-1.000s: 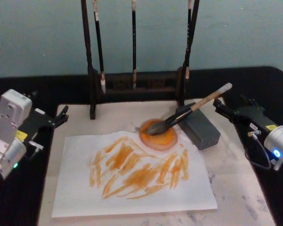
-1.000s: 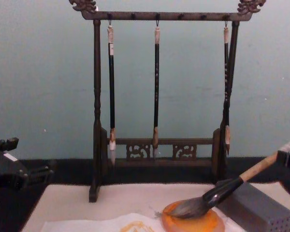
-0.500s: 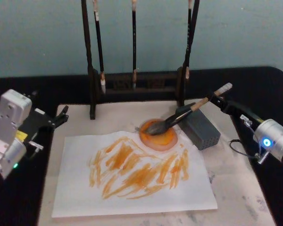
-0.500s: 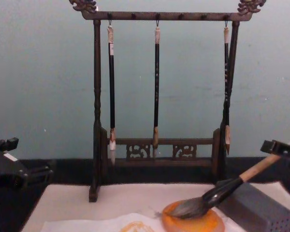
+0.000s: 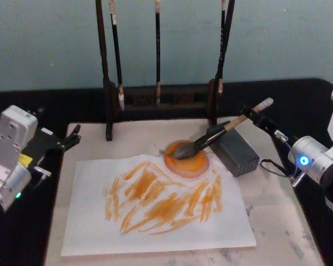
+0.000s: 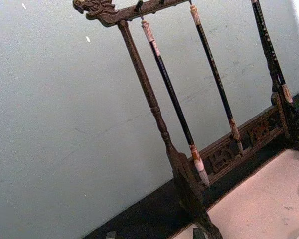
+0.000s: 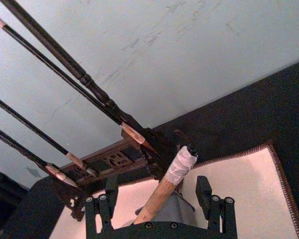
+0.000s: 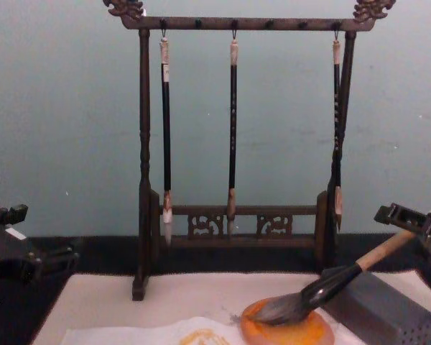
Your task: Pick up the brush from the inkstone, write on the paper, then place the brush back to its original position.
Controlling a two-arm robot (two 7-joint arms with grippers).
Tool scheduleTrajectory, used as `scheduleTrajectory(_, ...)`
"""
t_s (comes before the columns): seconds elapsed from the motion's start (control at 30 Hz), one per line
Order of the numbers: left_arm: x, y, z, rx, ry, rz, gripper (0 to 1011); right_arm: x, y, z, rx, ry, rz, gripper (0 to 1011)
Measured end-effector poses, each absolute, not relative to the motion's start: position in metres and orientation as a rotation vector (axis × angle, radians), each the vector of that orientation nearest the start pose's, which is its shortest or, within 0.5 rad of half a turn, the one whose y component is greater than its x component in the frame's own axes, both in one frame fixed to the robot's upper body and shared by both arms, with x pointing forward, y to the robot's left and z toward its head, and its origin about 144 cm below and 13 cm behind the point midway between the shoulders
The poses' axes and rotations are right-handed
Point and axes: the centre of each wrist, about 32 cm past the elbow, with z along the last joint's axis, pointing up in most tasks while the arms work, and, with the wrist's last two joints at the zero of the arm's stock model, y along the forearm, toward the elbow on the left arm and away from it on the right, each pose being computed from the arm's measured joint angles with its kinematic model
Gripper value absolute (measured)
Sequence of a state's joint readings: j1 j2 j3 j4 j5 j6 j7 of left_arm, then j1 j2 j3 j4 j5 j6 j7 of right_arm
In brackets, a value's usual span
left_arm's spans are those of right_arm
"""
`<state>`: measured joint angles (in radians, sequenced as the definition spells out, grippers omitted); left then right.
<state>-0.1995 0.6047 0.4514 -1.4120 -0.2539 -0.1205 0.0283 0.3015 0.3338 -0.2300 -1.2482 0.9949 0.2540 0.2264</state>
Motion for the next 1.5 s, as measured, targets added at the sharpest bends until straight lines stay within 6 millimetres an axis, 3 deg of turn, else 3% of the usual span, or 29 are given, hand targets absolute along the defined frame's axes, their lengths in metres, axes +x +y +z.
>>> scheduleTrajectory(0.53, 0.4886, 0.3097, 1.1398, 0.305, -0.285, 1.248, 1001, 0.5336, -0.2866, 1.1405, 0.339, 0.788, -1.147, 1000)
scheduleTrajectory(1.43, 0.4886, 0.3097, 1.1398, 0.304, -0.285, 1.248, 1001, 0.5332, -0.2837, 1.1396, 0.356, 0.799, -1.144, 1000)
scheduleTrajectory(1.5, 0.4886, 0.3097, 1.1398, 0.304, -0.285, 1.248, 1001, 0.5332, -0.2837, 1.1395, 0.356, 0.799, -1.144, 944)
